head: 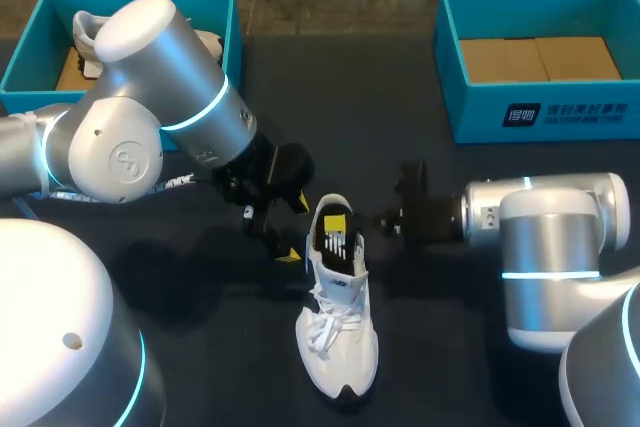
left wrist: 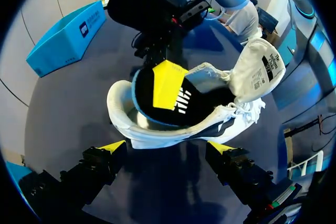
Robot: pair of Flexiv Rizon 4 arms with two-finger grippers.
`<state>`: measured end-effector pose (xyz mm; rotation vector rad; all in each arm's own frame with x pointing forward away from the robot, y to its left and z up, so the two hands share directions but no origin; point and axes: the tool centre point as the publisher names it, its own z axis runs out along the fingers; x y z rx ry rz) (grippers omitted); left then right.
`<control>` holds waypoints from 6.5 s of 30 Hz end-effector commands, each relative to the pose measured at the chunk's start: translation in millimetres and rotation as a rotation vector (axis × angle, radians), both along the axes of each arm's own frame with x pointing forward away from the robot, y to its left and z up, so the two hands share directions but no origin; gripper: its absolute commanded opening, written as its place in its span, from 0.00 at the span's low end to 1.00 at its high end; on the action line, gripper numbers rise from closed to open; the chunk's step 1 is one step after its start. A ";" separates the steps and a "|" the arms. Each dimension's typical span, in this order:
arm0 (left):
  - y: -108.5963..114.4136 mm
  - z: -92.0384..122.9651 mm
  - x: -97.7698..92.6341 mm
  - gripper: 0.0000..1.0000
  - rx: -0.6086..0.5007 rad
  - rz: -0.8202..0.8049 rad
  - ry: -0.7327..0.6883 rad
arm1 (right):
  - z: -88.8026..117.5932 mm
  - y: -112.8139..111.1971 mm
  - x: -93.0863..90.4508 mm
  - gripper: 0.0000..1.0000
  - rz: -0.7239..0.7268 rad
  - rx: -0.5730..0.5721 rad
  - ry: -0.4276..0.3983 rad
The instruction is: Take the shoe out of the shoebox, open the shoe tongue, remove and reinsert the insole, then place the shoe into the shoebox
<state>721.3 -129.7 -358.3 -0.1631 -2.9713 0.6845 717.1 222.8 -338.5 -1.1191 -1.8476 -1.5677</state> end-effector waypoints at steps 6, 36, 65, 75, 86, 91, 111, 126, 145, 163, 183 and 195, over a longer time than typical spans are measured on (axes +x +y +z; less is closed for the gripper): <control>-0.6 -1.5 -0.2 1.00 -0.001 0.001 -0.001 | -8.2 7.3 -20.4 0.00 -0.014 -0.030 0.043; 56.1 38.2 16.2 1.00 0.057 -0.008 -0.051 | 46.5 -25.1 16.1 0.56 0.264 -0.213 0.152; 128.7 75.7 45.9 1.00 0.161 -0.171 -0.042 | 106.2 -53.6 33.8 0.00 0.136 -0.723 0.402; 128.9 78.5 50.3 1.00 0.142 -0.209 -0.040 | 103.2 -47.5 32.5 0.00 0.121 -0.719 0.391; 176.7 102.7 97.2 1.00 0.162 -0.550 -0.153 | 90.0 14.3 14.3 0.00 -0.089 -0.877 0.327; 176.7 102.7 97.2 1.00 0.162 -0.550 -0.153 | 90.0 14.3 14.3 0.00 -0.089 -0.877 0.327; 207.7 107.3 130.2 1.00 0.172 -0.687 -0.216 | 64.7 27.3 -23.6 0.00 -0.123 -0.989 0.338; 207.7 107.3 130.2 1.00 0.172 -0.687 -0.216 | 56.1 17.3 -18.2 0.00 -0.208 -1.073 0.358; 207.7 107.3 130.2 1.00 0.172 -0.687 -0.216 | 29.0 -3.0 -31.3 0.00 -0.303 -1.264 0.315; 207.7 107.3 130.2 1.00 0.172 -0.687 -0.216 | -3.4 -5.5 -17.3 0.00 -0.391 -1.523 0.276; 207.7 107.3 130.2 1.00 0.172 -0.687 -0.216 | -13.2 -20.2 -37.4 0.00 -0.491 -1.646 0.370; 207.7 107.3 130.2 1.00 0.172 -0.687 -0.216 | -27.6 -43.2 -36.5 0.00 -0.514 -1.652 0.423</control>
